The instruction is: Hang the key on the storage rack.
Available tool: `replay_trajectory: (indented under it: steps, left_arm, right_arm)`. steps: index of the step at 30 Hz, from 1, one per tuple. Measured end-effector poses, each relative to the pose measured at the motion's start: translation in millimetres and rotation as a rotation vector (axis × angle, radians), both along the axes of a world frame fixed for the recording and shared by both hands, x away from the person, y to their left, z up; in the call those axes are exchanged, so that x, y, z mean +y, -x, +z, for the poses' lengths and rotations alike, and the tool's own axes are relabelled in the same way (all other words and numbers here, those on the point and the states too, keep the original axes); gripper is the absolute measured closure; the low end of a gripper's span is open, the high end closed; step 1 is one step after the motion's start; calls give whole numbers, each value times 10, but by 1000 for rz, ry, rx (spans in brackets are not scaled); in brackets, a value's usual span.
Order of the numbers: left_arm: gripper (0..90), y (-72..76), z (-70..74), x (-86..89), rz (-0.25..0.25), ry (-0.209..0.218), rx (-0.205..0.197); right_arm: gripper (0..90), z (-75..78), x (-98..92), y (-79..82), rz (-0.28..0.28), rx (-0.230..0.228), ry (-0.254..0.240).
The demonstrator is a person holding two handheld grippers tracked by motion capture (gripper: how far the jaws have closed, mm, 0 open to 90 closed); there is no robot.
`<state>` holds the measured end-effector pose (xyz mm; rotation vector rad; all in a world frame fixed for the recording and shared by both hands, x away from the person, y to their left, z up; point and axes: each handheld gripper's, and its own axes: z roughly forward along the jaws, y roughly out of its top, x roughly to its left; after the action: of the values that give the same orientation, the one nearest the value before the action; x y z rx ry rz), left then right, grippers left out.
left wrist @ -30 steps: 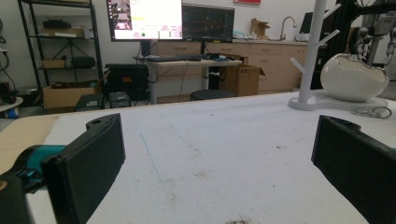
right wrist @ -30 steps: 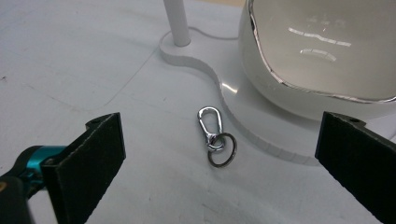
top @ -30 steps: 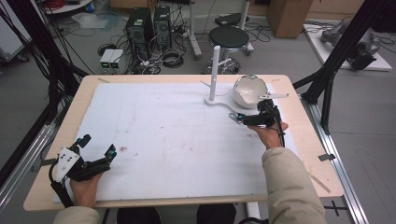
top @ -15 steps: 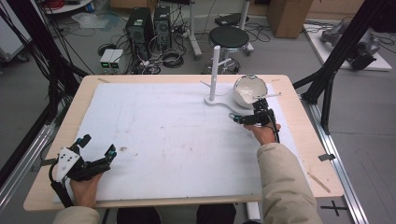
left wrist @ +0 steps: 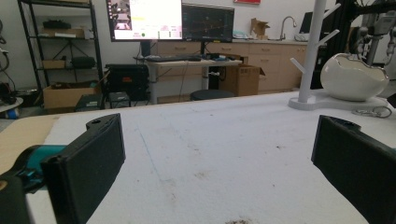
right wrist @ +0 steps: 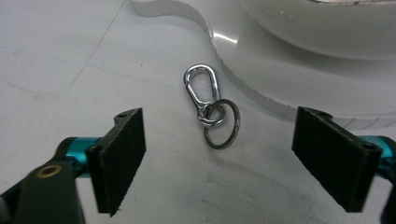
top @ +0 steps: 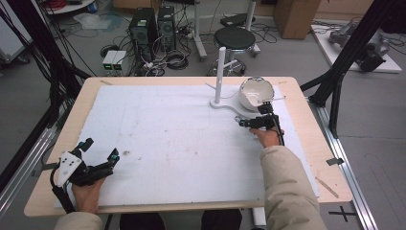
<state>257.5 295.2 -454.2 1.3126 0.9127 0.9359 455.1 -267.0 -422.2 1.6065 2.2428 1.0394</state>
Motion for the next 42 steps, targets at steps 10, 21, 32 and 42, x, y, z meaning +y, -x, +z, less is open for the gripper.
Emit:
replay_trajectory:
  steps: [10, 21, 32, 42]
  left_arm:
    - [31, 0, 0, 0, 0, 0, 0]
    - [31, -1, 0, -3, -1, -1, -3]
    - [31, 0, -1, -5, -2, -1, -5]
    - [31, 0, 0, -5, 0, -3, -3]
  right_arm:
    - [406, -33, -19, -21, 21, 33, -47]
    - [573, -56, -6, -31, 19, 54, -55]
    - [750, -46, 19, -26, 39, 44, -41]
    - [819, -28, 14, -22, 37, 17, -20]
